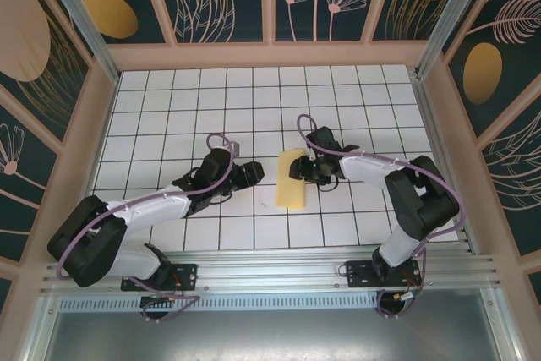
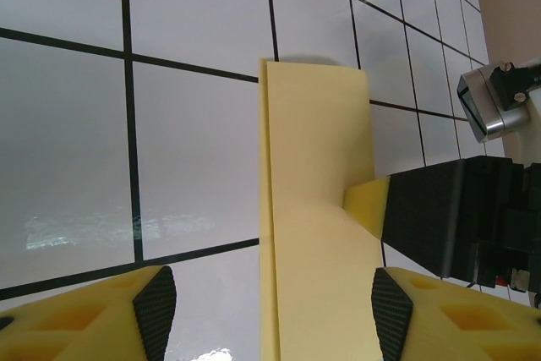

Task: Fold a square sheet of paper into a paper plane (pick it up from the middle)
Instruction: Fold the square sheet of paper in half at the center of the table.

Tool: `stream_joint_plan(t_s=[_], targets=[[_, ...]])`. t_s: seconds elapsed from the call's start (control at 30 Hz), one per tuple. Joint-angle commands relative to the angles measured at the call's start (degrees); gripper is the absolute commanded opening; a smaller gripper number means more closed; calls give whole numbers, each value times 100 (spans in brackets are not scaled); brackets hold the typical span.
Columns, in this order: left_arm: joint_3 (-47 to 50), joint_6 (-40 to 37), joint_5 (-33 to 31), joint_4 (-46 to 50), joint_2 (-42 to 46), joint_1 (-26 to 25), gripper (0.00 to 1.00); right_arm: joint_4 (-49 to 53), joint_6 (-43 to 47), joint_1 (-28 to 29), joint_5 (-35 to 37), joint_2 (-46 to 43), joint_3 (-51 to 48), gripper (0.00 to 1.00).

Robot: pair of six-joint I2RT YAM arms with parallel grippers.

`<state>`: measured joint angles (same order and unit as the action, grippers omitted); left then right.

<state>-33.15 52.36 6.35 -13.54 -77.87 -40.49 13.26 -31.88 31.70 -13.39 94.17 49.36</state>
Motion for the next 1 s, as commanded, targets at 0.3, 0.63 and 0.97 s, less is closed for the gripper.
stream_joint_plan(t_s=[0.3, 0.63, 0.97], targets=[[-148, 16, 112, -119, -76, 33, 65, 26, -205, 45, 120, 79, 266, 57], [-140, -5, 124, -104, -71, 33, 64, 312, 62, 165, 352, 291, 390, 55], [-173, -22, 139, -109, -96, 37, 64, 364, 124, 160, 391, 427, 447, 54]])
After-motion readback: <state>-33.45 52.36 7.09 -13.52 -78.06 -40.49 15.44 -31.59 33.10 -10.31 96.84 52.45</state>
